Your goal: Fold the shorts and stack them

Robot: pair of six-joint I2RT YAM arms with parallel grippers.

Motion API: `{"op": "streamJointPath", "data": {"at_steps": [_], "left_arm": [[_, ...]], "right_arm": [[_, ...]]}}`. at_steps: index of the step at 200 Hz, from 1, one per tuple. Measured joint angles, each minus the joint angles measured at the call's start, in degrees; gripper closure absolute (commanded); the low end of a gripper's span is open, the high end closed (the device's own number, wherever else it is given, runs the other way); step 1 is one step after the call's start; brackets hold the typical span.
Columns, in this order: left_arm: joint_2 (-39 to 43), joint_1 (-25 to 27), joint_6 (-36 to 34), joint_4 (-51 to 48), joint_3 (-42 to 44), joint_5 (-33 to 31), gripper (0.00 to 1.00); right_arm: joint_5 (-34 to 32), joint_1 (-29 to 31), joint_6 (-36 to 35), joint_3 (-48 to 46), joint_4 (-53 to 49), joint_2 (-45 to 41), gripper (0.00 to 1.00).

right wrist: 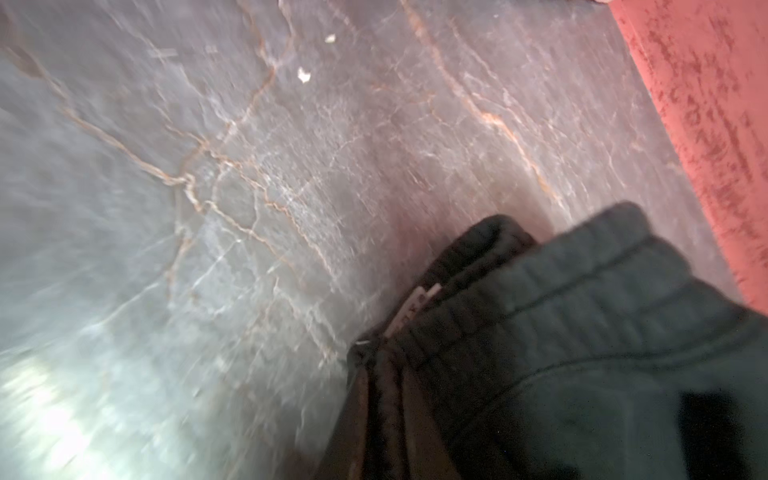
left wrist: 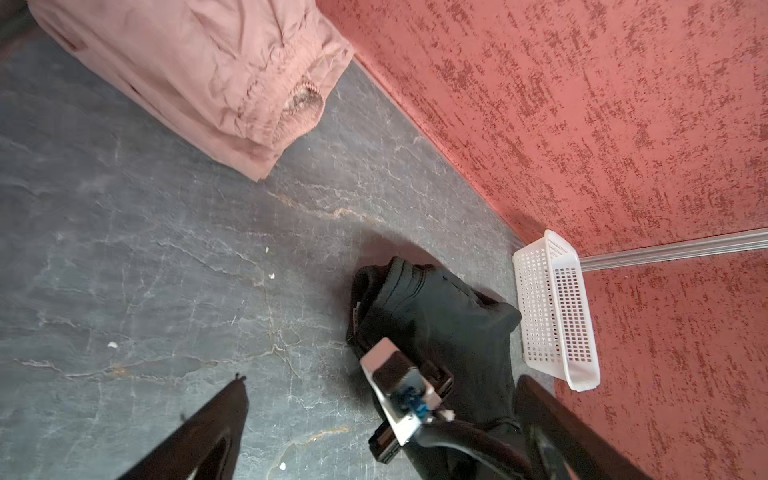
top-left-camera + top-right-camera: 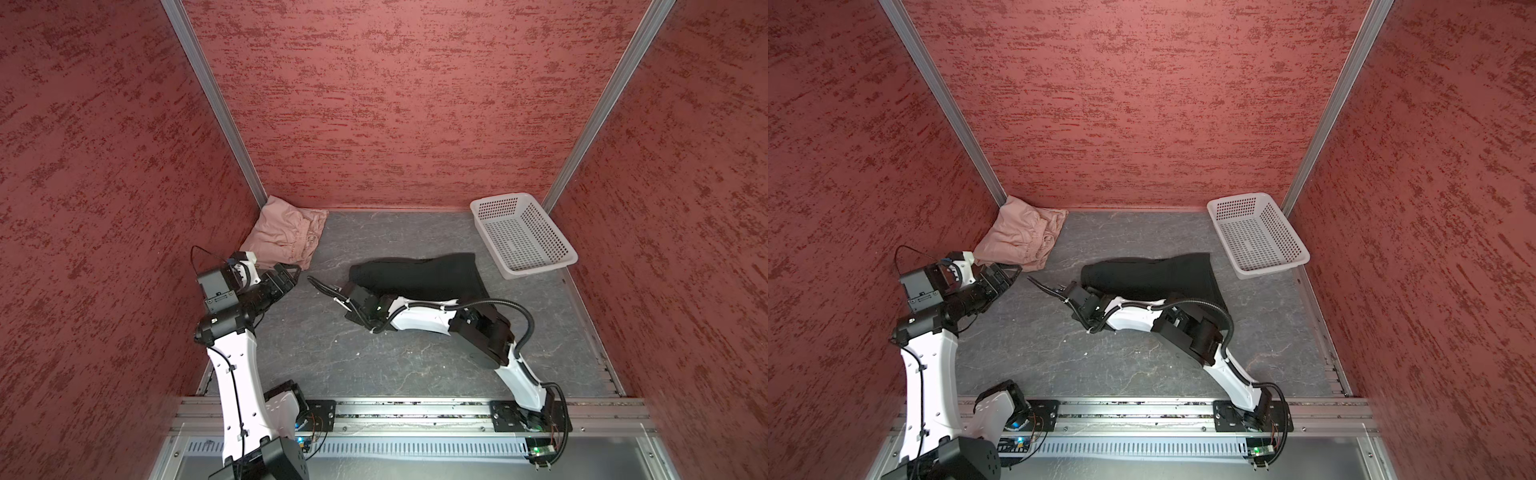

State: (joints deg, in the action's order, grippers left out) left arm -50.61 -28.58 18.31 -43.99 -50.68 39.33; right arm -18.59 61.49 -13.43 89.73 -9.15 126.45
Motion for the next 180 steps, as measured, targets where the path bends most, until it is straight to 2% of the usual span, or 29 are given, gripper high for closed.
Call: {"op": "streamJointPath", "data": {"at_steps": [31,69,95,135,180], "left_arm": [[-0.5,1.7,4.6,5.1,7.5,3.1,0.01],[-6.0,10.8,11.6,15.0,14.3,4.2,0.01],[-11.6,14.4,16.7,24.5,18.0,5.2,0.01],[-17.8,20.7,21.1,33.5,18.9,5.3,0.01],[-21.9,24.5,25.6,42.6,21.0,5.3,0.01]], "right_arm": [[2.8,-0.6,4.0,-6.2,5.0,-5.7,1.0],[4.8,-0.8,6.2,-9.8,9.8,-6.5,1.0],[6.3,-0.8,7.4,-13.6,12.9,-7.6,1.0],[7.1,-0.9,8.2,-15.9,15.6,-10.1,1.0],[7.8,-1.0,9.0,-18.4,18.8,-12.3,1.0]]}}
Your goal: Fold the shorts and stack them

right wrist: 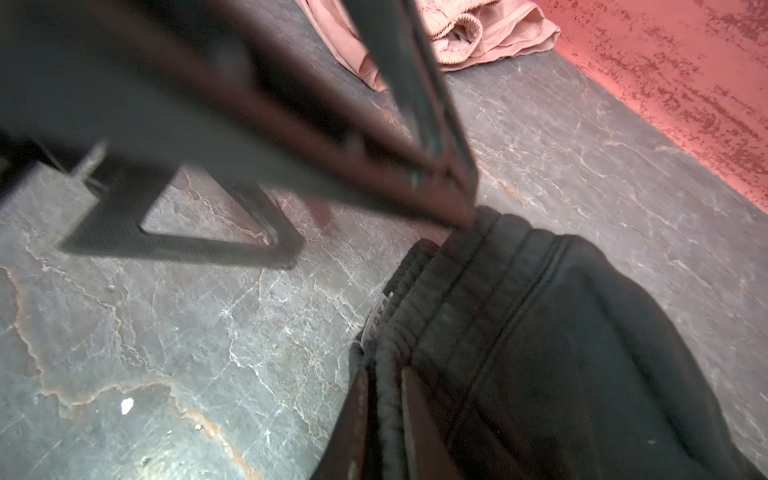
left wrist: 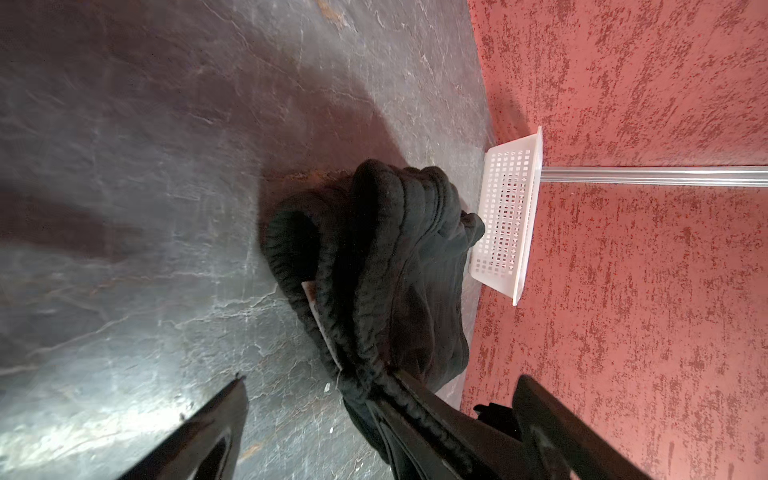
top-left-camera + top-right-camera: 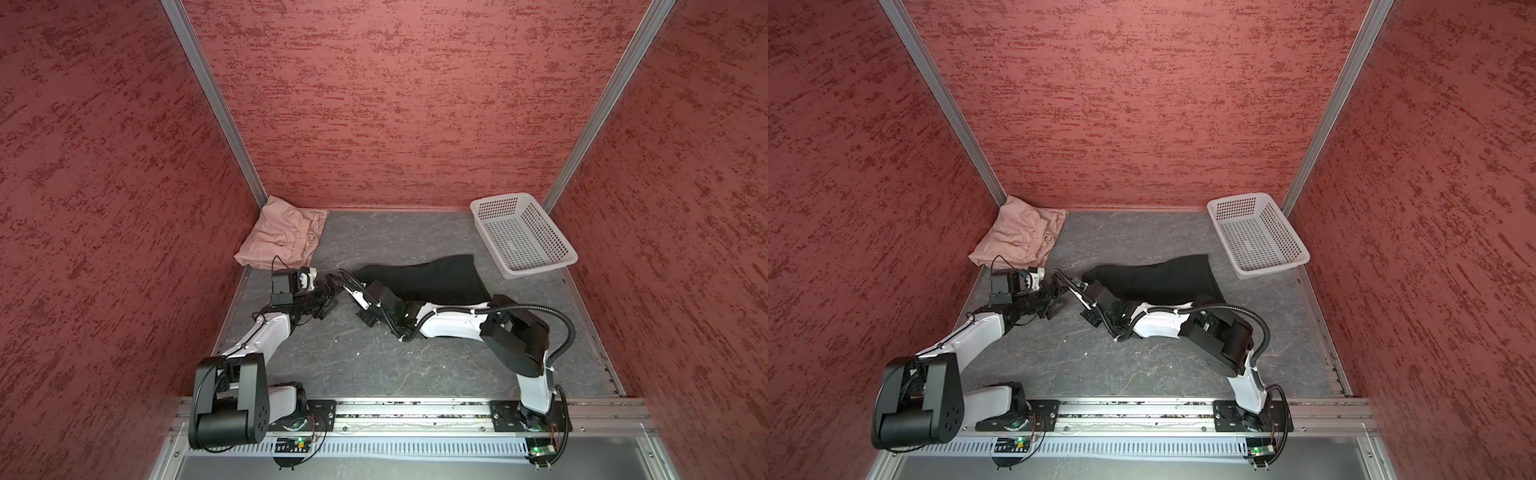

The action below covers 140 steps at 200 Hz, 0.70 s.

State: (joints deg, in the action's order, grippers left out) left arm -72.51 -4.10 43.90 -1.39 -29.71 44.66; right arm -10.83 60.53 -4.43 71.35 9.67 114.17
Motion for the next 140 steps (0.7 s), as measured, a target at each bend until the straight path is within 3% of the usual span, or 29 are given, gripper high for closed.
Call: {"op": "streamJointPath", "data": {"at_steps": [133,140], "left_arm": [[-8.9,8.9,6.5,13.0,1.7,-4.3,0.0],[-10.0,8.9,6.7,13.9,1.7,-4.3,0.04]], "right_arm": [[0.8,-0.2,0.8,-0.2,2.5,0.0,1.0],[0.9,-0.2,0.8,-0.3,2.6,0.0,1.0]]}}
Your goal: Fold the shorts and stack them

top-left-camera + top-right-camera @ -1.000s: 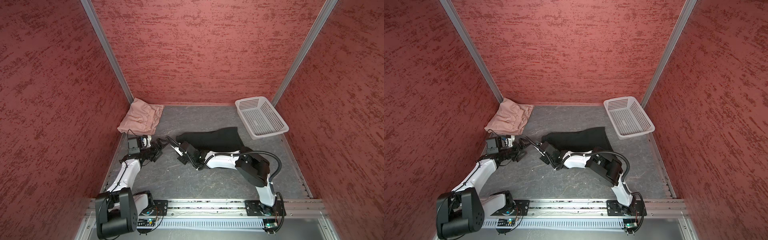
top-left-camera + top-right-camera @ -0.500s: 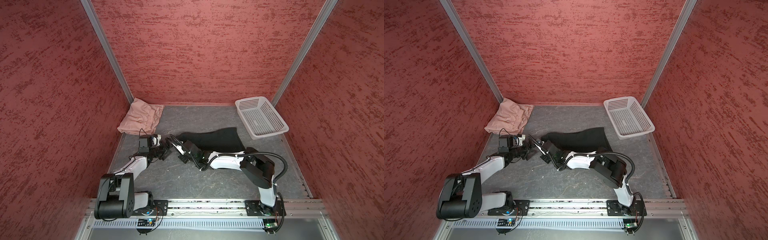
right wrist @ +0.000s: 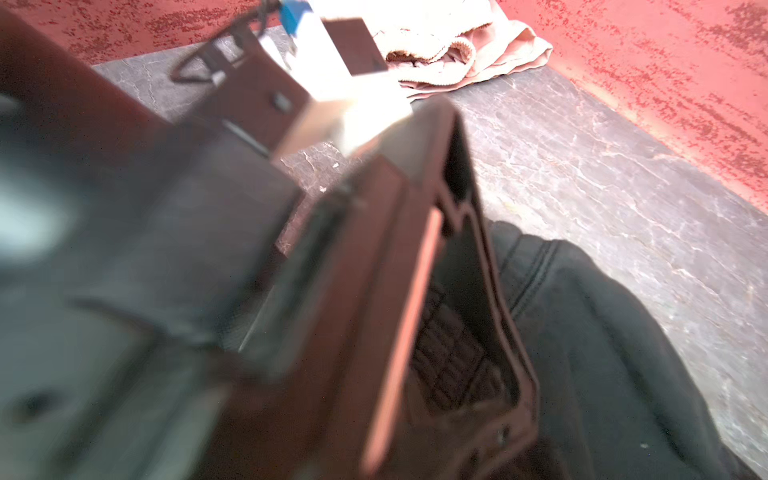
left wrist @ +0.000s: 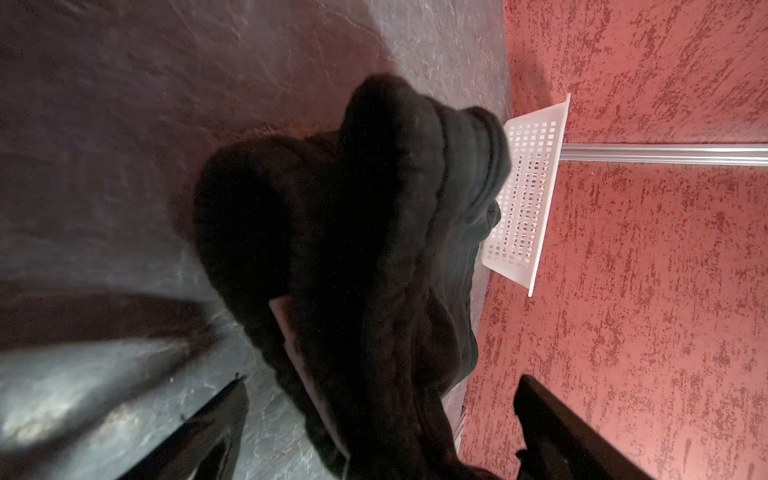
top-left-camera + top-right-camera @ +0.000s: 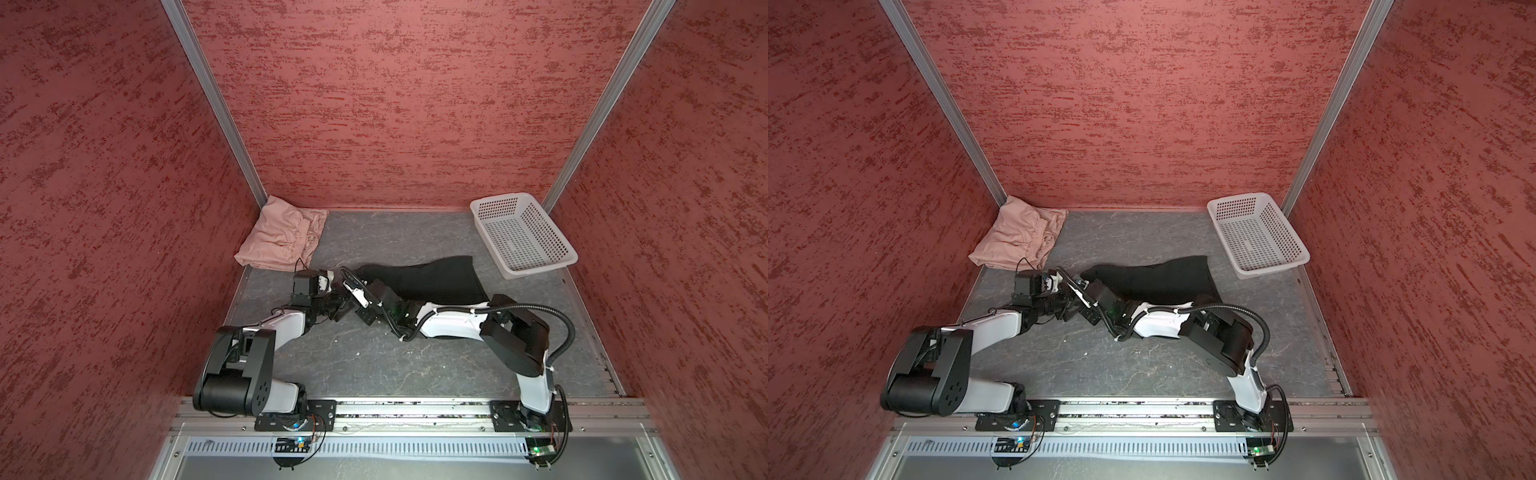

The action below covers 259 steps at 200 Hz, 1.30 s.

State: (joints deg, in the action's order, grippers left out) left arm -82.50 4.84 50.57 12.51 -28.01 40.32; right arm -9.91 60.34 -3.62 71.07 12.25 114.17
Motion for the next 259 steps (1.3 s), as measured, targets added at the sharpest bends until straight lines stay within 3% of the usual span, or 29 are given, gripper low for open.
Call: {"op": "streamJointPath", "data": {"at_steps": [24,53,69,83,104,126,151,170,180,207,259], "left_arm": [[-3.8,0.3,-0.4,1.2,-1.5,-0.3,0.24],[-6.4,1.6,-1.4,1.5,-4.3,-0.2,0.66],[-6.4,2.2,-2.0,1.0,-5.5,-0.4,0.82],[-6.3,2.3,-3.3,-0.4,-6.5,-0.7,0.89],[-5.1,2.7,-7.0,-7.0,-8.7,-1.5,0.92],[-1.6,2.9,-11.3,-15.4,-11.5,-2.7,0.92],[3.1,2.6,-15.5,-23.2,-14.2,-3.4,0.92],[4.3,2.2,-17.8,-27.8,-16.1,-3.4,0.92],[4.4,2.2,-18.9,-30.2,-16.8,-3.5,0.93],[4.7,2.1,-20.9,-35.5,-17.8,-4.5,0.93],[7.8,2.0,-22.4,-42.3,-19.3,-5.8,0.93]], "right_arm": [[1.0,0.0,0.3,-0.9,0.5,-0.1,1.0],[2.6,0.0,1.2,-1.5,0.7,-0.5,1.0],[3.1,0.0,1.8,-1.7,0.4,-0.9,0.64],[4.1,0.0,2.5,-2.4,0.0,-2.0,0.48],[5.4,0.0,4.6,-4.7,0.3,-6.3,0.37],[7.0,-0.6,8.2,-7.7,0.4,-13.4,0.36],[8.5,-4.0,14.0,-10.6,0.6,-21.9,0.48],[8.9,-8.4,18.1,-13.7,0.9,-26.9,0.49],[8.8,-10.7,20.1,-15.3,0.9,-28.2,0.57],[9.8,-15.2,24.8,-16.8,-0.5,-26.3,0.73],[16.8,-18.6,28.5,-11.3,-3.1,-9.9,0.8]]}}
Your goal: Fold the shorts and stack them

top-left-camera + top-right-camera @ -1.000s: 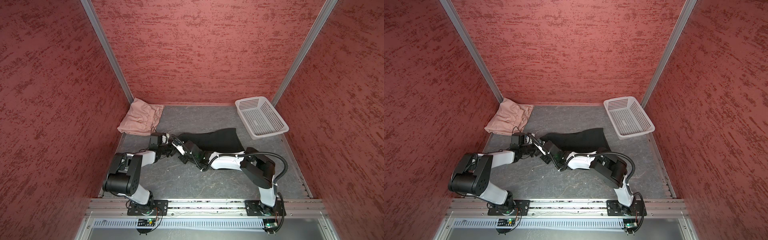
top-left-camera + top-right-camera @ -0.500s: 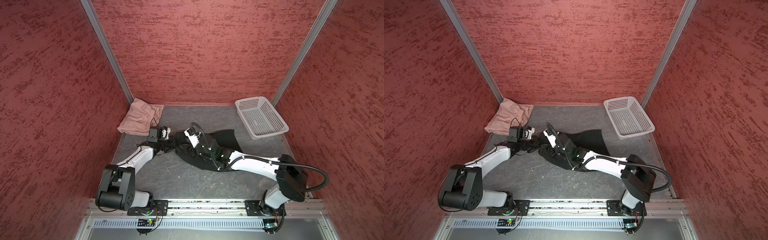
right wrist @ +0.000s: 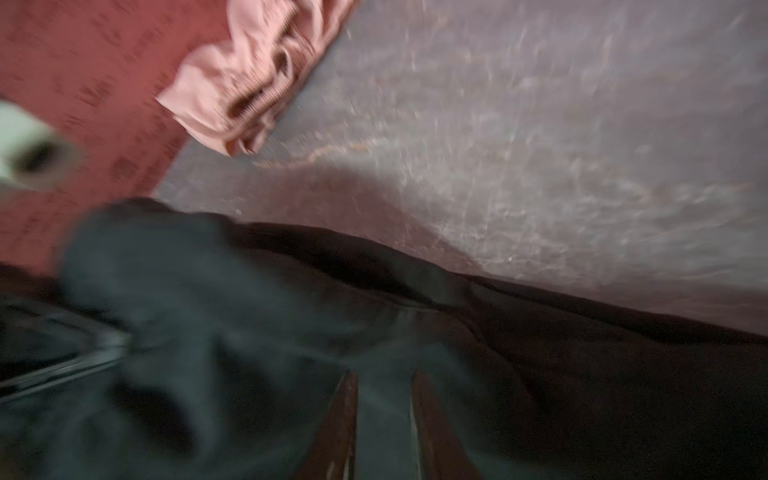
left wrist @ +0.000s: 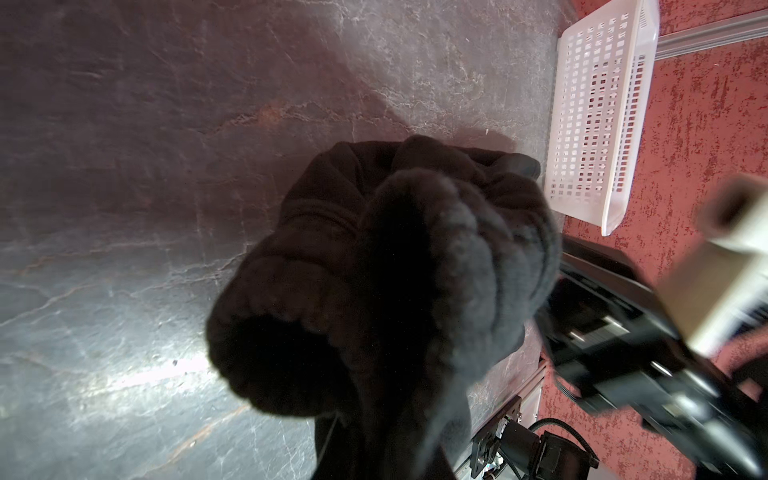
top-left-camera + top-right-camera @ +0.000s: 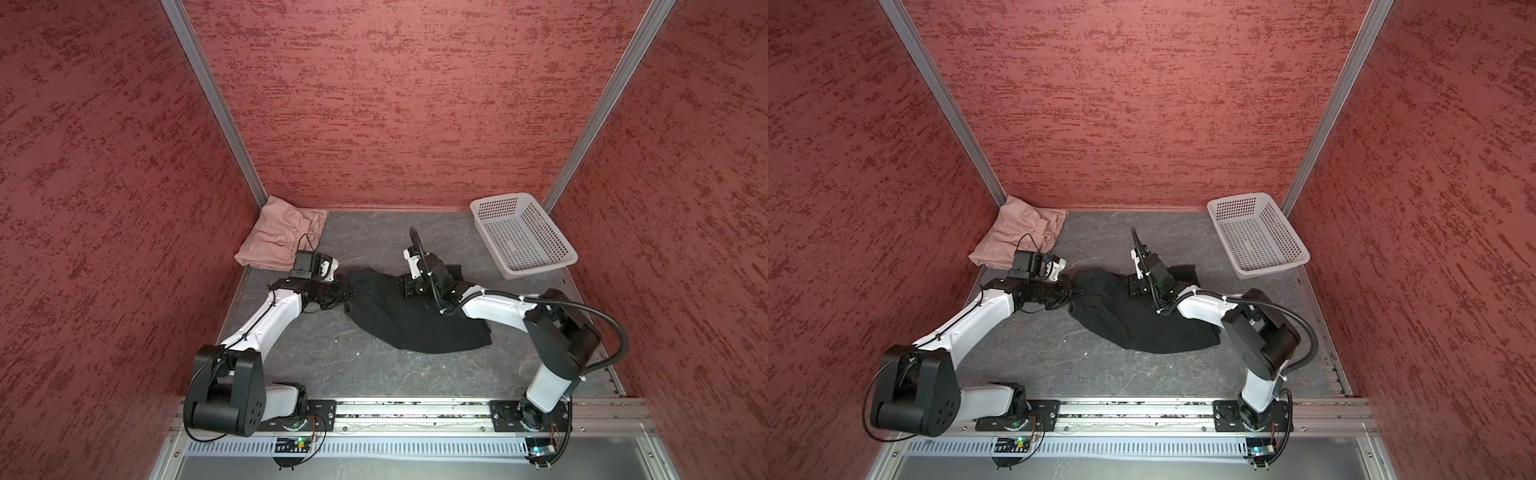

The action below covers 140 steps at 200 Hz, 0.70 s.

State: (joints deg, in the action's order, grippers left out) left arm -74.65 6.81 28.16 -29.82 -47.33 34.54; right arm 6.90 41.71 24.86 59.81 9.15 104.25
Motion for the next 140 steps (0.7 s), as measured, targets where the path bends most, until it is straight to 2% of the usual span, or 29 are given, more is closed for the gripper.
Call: {"op": "streamJointPath", "data": {"at_steps": [40,58,70,85,94,132,140], "left_arm": [[2.3,-0.1,-0.9,-4.9,-2.7,-1.0,0.92],[3.7,-0.7,-1.6,-8.0,-4.2,-1.8,0.92],[4.3,-1.4,-2.3,-10.3,-5.4,-2.3,0.91],[4.8,-2.6,-3.7,-13.6,-7.5,-3.3,0.9],[4.8,-3.4,-4.6,-15.0,-8.8,-3.8,0.9],[4.0,-6.3,-7.4,-20.0,-14.2,-5.4,0.91],[3.5,-6.4,-8.0,-20.7,-15.4,-5.9,0.91]], "right_arm": [[5.1,-0.3,1.8,7.1,0.4,11.9,0.81],[7.7,-0.1,2.9,8.6,1.7,14.6,0.73],[8.6,0.1,3.3,8.8,2.6,14.9,0.61],[9.1,0.3,3.9,8.8,3.6,14.3,0.43],[8.9,0.4,4.1,8.6,3.6,13.3,0.37],[6.3,-1.3,3.7,0.2,3.4,0.9,0.34],[5.5,-2.2,3.8,-2.4,3.4,-2.6,0.28]]}}
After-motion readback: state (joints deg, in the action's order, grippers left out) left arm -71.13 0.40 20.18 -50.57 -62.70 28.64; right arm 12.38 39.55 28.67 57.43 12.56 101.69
